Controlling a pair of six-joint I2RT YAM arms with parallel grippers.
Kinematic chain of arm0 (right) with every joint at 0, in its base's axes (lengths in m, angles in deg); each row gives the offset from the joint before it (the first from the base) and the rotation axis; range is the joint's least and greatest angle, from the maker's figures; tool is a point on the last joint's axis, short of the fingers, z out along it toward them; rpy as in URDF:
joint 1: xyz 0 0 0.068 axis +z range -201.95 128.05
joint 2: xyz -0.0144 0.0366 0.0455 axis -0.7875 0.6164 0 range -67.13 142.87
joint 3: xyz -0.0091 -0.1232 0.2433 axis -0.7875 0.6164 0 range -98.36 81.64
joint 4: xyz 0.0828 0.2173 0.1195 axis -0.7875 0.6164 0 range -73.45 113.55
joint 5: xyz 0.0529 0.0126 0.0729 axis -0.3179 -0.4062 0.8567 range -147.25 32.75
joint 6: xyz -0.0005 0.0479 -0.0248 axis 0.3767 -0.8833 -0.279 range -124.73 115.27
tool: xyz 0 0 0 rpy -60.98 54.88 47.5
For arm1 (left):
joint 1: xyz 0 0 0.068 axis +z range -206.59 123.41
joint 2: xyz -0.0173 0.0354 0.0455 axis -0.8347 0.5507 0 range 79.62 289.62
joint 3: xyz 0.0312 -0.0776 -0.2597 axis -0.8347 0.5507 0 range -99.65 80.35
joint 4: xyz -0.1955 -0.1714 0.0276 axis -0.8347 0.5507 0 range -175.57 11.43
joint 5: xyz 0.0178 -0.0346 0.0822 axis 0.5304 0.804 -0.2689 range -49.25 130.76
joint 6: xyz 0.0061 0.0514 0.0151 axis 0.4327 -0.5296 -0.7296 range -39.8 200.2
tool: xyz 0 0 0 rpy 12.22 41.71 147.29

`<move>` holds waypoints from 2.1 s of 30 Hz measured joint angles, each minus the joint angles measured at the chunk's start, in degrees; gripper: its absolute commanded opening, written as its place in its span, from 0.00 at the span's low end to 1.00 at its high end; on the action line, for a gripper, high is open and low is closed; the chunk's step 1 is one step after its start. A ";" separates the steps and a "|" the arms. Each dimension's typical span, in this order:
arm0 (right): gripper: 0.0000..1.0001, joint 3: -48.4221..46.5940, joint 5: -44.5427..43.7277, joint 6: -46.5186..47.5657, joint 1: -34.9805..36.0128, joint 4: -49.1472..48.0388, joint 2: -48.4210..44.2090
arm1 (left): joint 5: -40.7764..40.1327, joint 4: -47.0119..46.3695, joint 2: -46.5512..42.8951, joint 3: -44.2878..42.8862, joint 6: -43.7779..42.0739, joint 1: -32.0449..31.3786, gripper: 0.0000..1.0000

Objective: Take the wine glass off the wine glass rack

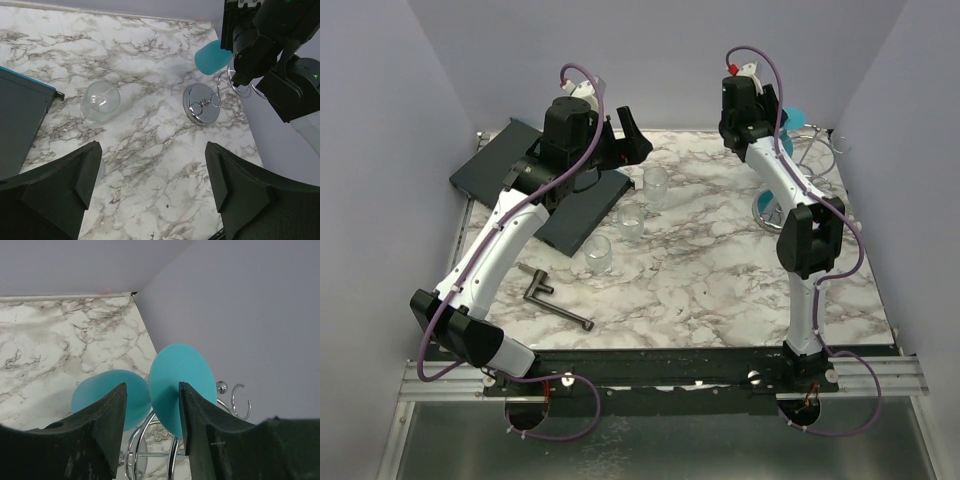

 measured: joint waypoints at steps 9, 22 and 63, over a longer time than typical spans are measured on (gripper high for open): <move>0.37 2.64 -1.77 4.00 -0.39 -5.49 -0.22 | 0.79 -0.09 0.00 0.52 0.02 0.35 0.92; 0.14 4.74 -4.09 11.06 -0.66 -14.51 -1.84 | 1.31 -1.07 -0.20 1.31 0.07 0.50 0.92; 0.56 -2.78 0.68 3.34 -0.63 -3.08 -3.02 | 3.19 -2.56 -1.51 3.23 1.29 2.25 0.92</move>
